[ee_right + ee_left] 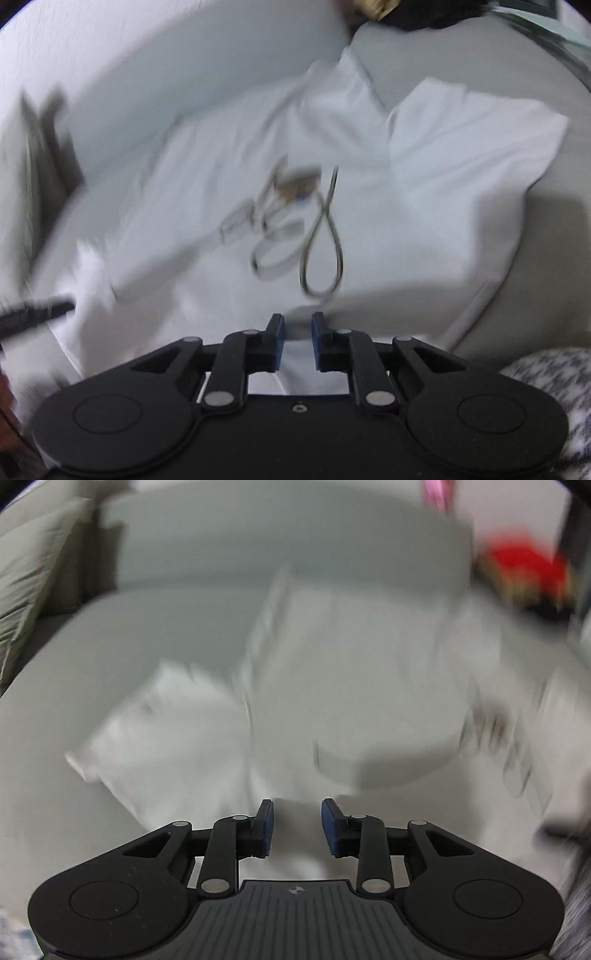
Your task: Fold clothes
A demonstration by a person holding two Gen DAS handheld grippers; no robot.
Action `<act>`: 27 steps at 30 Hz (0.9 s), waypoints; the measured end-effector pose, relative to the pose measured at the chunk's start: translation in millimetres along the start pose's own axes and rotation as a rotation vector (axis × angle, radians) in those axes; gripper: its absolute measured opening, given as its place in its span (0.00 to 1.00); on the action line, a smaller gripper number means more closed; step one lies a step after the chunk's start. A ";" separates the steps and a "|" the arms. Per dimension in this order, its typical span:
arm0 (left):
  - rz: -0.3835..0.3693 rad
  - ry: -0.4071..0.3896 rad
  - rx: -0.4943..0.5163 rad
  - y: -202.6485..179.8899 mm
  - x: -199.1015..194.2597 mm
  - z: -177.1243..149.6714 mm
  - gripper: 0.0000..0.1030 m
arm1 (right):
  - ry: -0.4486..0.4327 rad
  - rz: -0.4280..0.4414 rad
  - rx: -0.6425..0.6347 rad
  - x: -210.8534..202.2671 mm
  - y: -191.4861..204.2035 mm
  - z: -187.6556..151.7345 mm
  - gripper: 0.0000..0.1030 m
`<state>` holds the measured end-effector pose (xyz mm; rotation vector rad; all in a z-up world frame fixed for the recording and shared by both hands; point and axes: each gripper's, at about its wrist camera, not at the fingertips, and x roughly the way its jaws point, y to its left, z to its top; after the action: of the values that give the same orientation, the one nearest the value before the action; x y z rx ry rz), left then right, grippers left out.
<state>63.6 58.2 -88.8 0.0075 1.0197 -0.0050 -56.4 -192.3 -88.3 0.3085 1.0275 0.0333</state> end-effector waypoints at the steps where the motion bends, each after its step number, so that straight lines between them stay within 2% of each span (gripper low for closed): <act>1: 0.016 -0.007 0.041 -5.1 -3.7 -5.4 0.30 | 0.016 -0.015 -0.038 -2.4 3.4 -3.9 0.13; 3: 0.021 0.004 0.108 -10.7 -15.1 -10.2 0.29 | 0.059 -0.014 -0.044 -12.2 -1.1 -8.2 0.11; 5: 0.024 -0.021 0.112 -5.7 -30.1 -9.5 0.29 | 0.082 0.011 0.001 -24.8 -12.4 -9.8 0.12; 6: 0.024 -0.046 0.103 -1.7 -39.8 -7.7 0.29 | 0.078 0.041 0.036 -32.5 -17.9 -9.5 0.13; 9: 0.039 -0.192 0.076 9.3 -84.3 6.1 0.29 | -0.009 0.156 0.119 -63.4 -21.5 2.0 0.15; 12: 0.038 -0.306 0.045 18.5 -119.8 27.0 0.30 | -0.135 0.233 0.129 -103.7 -14.1 24.0 0.35; 13: 0.039 -0.334 0.035 20.7 -128.0 33.9 0.31 | -0.181 0.249 0.129 -116.4 -12.1 32.2 0.50; 14: 0.041 -0.361 0.025 23.0 -136.1 40.8 0.32 | -0.223 0.268 0.132 -127.7 -11.2 40.5 0.60; 15: 0.042 -0.389 0.015 25.2 -144.2 47.7 0.37 | -0.256 0.285 0.135 -135.9 -10.7 49.5 0.63; 17: 0.044 -0.437 -0.004 29.6 -157.0 61.9 0.40 | -0.310 0.311 0.142 -146.5 -9.6 68.3 0.73; 18: 0.046 -0.440 -0.010 31.0 -153.2 69.3 0.41 | -0.334 0.312 0.143 -147.5 -8.9 77.5 0.74; 22: 0.089 -0.415 -0.015 29.7 -119.0 91.3 0.41 | -0.373 0.268 0.174 -120.8 -11.2 114.9 0.73; 24: 0.096 -0.387 -0.014 26.9 -91.9 101.6 0.41 | -0.372 0.263 0.196 -95.1 -16.7 132.5 0.65; 26: 0.102 -0.361 -0.022 24.9 -62.0 108.9 0.41 | -0.366 0.232 0.214 -64.0 -21.4 149.2 0.49; 27: 0.099 -0.348 -0.027 23.7 -46.1 113.8 0.41 | -0.359 0.205 0.227 -46.5 -24.7 157.6 0.47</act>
<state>136.6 81.0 10.2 0.0312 0.6708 0.0954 49.7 -261.2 19.3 0.6035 0.6403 0.0445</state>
